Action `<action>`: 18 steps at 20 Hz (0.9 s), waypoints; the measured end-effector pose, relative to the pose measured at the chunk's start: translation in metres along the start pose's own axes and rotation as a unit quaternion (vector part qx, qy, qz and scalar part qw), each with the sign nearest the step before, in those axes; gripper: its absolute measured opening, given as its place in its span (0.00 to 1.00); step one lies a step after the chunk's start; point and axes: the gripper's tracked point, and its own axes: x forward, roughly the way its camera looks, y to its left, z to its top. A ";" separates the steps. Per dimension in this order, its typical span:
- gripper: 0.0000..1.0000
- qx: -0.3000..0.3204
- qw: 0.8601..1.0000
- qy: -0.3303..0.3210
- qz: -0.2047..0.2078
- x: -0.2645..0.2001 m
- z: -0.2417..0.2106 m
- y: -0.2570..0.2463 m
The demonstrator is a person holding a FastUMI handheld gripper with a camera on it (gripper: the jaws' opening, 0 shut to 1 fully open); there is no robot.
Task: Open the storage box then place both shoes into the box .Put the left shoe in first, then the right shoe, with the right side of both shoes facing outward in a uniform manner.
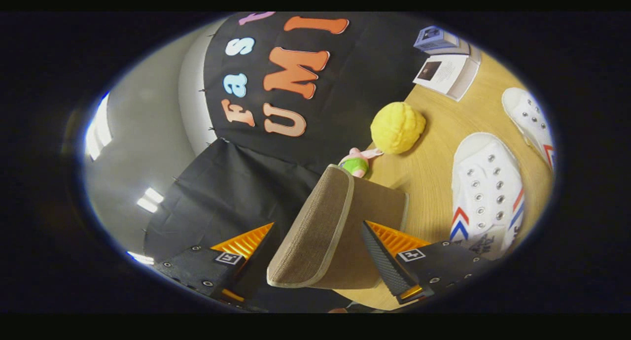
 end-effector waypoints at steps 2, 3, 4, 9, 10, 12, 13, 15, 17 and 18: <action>0.98 0.022 0.999 0.015 0.019 0.007 -0.009 0.002; 0.98 0.034 0.999 0.019 0.029 0.010 -0.011 0.004; 0.98 0.039 0.998 0.021 0.034 0.013 -0.013 0.005; 0.98 0.059 0.995 0.039 0.066 0.022 -0.018 0.015; 0.97 0.061 0.995 0.044 0.067 0.024 -0.021 0.014; 0.98 0.071 0.994 0.049 0.068 0.027 -0.023 0.015; 0.98 0.074 0.994 0.049 0.068 0.028 -0.022 0.015; 0.97 0.075 0.994 0.050 0.070 0.029 -0.022 0.018; 0.95 0.070 0.994 0.049 0.064 0.028 -0.021 0.017; 0.91 0.073 0.994 0.046 0.068 0.027 -0.019 0.020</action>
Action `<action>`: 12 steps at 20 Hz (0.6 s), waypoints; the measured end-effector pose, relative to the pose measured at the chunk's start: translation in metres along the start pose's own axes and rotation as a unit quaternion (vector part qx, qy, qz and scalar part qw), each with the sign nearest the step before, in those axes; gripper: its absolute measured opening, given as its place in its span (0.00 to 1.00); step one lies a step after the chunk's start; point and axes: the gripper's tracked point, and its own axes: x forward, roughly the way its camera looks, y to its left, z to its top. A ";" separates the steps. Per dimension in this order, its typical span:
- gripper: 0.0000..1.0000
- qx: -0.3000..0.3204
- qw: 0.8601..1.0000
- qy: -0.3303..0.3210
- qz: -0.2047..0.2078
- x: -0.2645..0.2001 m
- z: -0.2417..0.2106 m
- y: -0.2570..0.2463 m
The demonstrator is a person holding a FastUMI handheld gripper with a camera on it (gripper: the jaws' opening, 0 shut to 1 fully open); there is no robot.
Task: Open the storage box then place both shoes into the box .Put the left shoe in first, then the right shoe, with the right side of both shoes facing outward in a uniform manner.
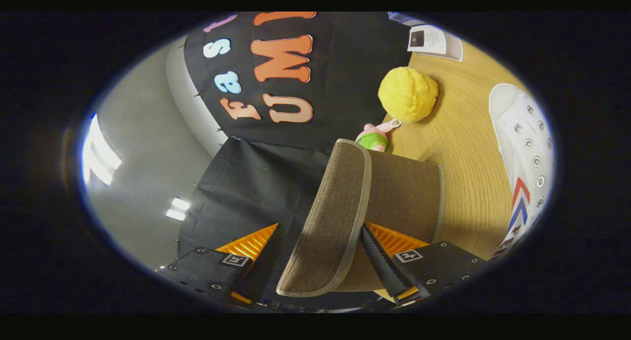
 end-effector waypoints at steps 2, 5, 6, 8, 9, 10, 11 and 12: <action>0.79 0.004 1.000 -0.011 0.009 -0.003 0.007 0.006; 0.68 0.002 1.000 -0.019 0.021 -0.007 0.011 0.016; 0.65 0.002 0.999 -0.020 0.024 -0.007 0.010 0.020; 0.55 -0.009 0.999 -0.032 0.024 -0.009 0.015 0.027; 0.45 -0.011 0.999 -0.038 0.021 -0.010 0.017 0.028; 0.35 -0.013 0.999 -0.048 0.014 -0.011 0.021 0.030; 0.29 -0.017 0.998 -0.062 0.002 -0.012 0.026 0.030; 0.15 -0.024 0.996 -0.077 -0.025 -0.014 0.031 0.025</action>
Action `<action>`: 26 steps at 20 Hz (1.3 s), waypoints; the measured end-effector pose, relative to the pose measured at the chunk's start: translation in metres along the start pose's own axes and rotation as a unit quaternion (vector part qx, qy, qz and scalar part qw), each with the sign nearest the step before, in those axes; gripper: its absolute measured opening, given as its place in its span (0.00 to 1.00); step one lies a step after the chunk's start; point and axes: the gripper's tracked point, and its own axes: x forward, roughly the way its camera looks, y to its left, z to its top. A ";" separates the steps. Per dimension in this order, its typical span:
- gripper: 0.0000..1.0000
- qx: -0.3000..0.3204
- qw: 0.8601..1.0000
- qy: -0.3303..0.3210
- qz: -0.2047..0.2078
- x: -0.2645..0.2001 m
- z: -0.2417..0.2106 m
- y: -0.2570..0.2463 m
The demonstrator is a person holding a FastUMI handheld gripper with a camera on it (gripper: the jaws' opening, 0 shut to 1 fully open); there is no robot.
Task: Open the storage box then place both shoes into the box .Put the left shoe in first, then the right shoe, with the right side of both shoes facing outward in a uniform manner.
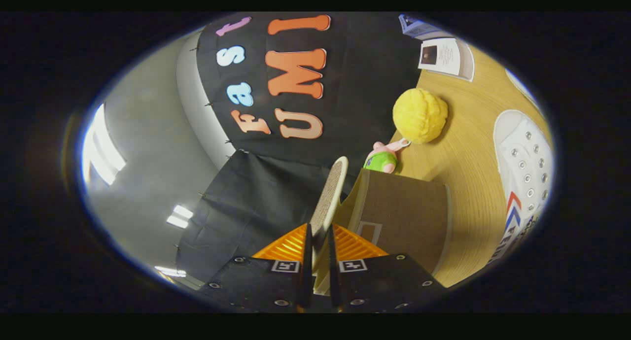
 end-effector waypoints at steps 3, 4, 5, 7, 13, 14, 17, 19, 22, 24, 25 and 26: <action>0.03 -0.030 0.998 -0.013 -0.050 0.000 0.002 -0.003; 0.03 -0.037 0.998 -0.016 -0.057 0.000 0.001 0.001; 0.03 -0.044 0.997 -0.020 -0.062 -0.001 0.002 0.006; 0.03 -0.053 0.996 -0.026 -0.067 -0.002 0.003 0.016; 0.02 -0.094 0.990 -0.042 -0.099 0.005 0.003 0.053; 0.02 -0.104 0.988 -0.045 -0.103 0.007 0.004 0.061; 0.02 -0.137 0.981 -0.055 -0.125 0.015 0.004 0.079; 0.02 -0.156 0.976 -0.061 -0.137 0.019 0.002 0.090; 0.03 -0.179 0.970 -0.066 -0.151 0.028 -0.003 0.104; 0.02 -0.191 0.968 -0.065 -0.153 0.038 -0.012 0.117; 0.02 -0.198 0.966 -0.064 -0.154 0.043 -0.018 0.124; 0.02 -0.206 0.964 -0.063 -0.155 0.049 -0.023 0.131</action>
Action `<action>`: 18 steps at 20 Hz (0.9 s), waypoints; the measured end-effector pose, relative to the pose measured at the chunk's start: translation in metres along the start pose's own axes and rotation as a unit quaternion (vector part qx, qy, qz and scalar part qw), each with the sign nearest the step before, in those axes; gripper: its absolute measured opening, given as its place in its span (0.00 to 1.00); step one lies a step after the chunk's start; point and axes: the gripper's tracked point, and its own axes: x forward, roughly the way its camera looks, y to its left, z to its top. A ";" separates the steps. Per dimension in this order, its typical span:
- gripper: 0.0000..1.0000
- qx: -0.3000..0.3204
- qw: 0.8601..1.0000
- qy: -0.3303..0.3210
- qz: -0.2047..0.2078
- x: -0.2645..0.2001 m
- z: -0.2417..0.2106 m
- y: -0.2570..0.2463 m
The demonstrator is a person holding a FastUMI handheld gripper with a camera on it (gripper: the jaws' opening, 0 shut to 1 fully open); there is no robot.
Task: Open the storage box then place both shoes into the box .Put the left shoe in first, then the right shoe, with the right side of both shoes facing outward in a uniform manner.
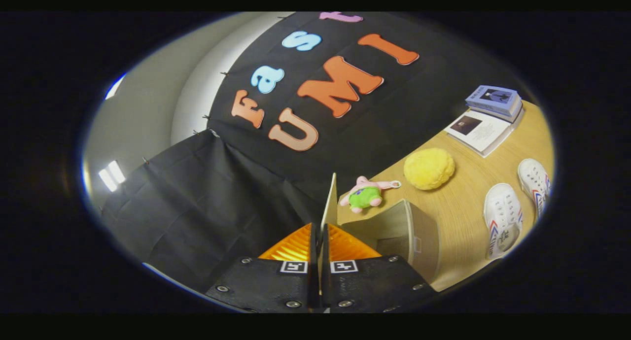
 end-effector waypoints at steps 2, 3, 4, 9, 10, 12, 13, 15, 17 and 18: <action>0.02 -0.019 1.000 -0.003 0.000 0.006 -0.003 0.022; 0.02 -0.029 1.000 -0.004 0.000 0.010 -0.006 0.034; 0.02 -0.040 0.999 -0.005 -0.001 0.014 -0.008 0.045; 0.03 -0.086 0.996 -0.004 -0.006 0.034 -0.030 0.088; 0.03 -0.094 0.996 -0.002 -0.007 0.039 -0.036 0.094; 0.04 -0.115 0.993 0.001 -0.011 0.050 -0.045 0.105; 0.06 -0.128 0.992 0.000 -0.013 0.055 -0.048 0.110; 0.09 -0.152 0.988 0.003 -0.011 0.057 -0.062 0.124; 0.13 -0.174 0.984 0.015 -0.016 0.068 -0.075 0.128; 0.21 -0.188 0.982 0.016 -0.019 0.072 -0.079 0.129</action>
